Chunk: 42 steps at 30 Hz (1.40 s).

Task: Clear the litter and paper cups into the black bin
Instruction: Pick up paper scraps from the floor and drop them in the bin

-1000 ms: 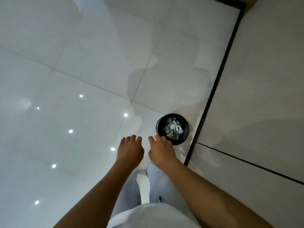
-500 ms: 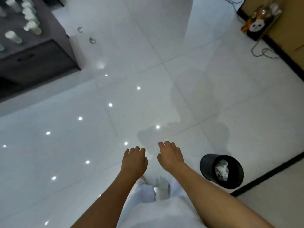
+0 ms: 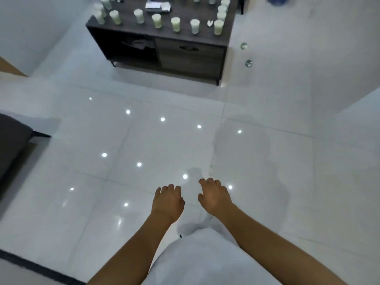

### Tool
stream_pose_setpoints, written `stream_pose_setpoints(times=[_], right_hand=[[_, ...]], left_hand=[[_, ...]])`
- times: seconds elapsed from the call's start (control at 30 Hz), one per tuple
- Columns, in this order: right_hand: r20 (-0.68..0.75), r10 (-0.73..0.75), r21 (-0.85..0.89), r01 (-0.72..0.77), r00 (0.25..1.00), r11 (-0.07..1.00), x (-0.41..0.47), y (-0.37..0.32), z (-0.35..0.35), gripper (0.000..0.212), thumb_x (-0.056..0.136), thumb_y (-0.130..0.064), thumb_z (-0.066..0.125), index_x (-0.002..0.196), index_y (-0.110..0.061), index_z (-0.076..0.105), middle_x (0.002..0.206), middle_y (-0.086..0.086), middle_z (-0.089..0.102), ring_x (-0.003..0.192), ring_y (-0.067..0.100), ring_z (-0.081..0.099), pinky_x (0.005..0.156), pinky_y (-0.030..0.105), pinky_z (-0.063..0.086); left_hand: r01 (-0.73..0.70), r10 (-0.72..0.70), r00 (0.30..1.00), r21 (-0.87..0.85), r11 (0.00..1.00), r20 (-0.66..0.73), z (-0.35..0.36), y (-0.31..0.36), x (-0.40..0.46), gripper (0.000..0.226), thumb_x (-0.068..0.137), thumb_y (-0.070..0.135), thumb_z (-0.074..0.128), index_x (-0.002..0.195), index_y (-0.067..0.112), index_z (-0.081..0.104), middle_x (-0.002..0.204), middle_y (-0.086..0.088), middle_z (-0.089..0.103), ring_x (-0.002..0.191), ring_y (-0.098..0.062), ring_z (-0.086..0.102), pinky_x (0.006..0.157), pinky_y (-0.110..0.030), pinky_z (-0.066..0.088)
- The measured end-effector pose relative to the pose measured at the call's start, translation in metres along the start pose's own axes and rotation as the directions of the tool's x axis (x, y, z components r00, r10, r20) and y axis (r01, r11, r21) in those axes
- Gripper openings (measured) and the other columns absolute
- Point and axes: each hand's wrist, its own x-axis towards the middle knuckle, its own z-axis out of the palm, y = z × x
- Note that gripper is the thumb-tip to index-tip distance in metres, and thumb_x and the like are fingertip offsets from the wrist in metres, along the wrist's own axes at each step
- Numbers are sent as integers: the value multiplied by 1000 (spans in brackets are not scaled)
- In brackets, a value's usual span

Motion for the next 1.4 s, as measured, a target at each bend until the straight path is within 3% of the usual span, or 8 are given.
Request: stream_pose_setpoints(times=[0.27, 0.67, 0.9, 1.2, 1.4], right_hand=[[107, -142, -151, 157, 984, 976, 127, -59, -65, 45, 96, -25, 41, 140, -15, 36, 132, 8, 47, 117, 27, 46, 93, 36, 42], [243, -294, -307, 361, 924, 880, 345, -184, -194, 43, 97, -26, 42, 139, -15, 36, 132, 9, 46, 119, 27, 44, 93, 38, 41], [300, -349, -315, 437, 888, 842, 456, -302, -215, 42, 97, -28, 43, 137, -15, 37, 131, 9, 46, 119, 28, 44, 93, 39, 41], [261, -417, -313, 485, 870, 817, 599, -485, -259, 41, 97, -28, 44, 136, -14, 39, 129, 9, 48, 116, 28, 46, 89, 38, 41], [263, -383, -324, 455, 885, 829, 684, -554, -289, 41, 97, -26, 43, 136, -16, 39, 131, 8, 48, 118, 28, 45, 89, 37, 41]], left_hand=[[161, -164, 986, -186, 969, -4, -43, -73, 78, 37, 97, 32, 36, 129, 16, 47, 123, -4, 53, 116, -23, 49, 107, -35, 31], [329, -369, 926, -311, 892, -76, -179, -204, 221, 30, 95, 27, 37, 118, 15, 52, 113, -3, 58, 102, -20, 54, 88, -30, 40], [378, -431, 900, -380, 844, -62, -222, -327, 292, 34, 95, 28, 38, 125, 16, 50, 118, -2, 57, 104, -19, 56, 89, -28, 40], [404, -460, 887, -403, 821, -48, -305, -532, 376, 35, 96, 30, 39, 125, 14, 51, 117, -5, 57, 106, -22, 55, 89, -32, 41], [421, -478, 879, -450, 787, -14, -359, -620, 435, 35, 96, 29, 40, 124, 12, 52, 117, -5, 57, 105, -23, 55, 85, -31, 43]])
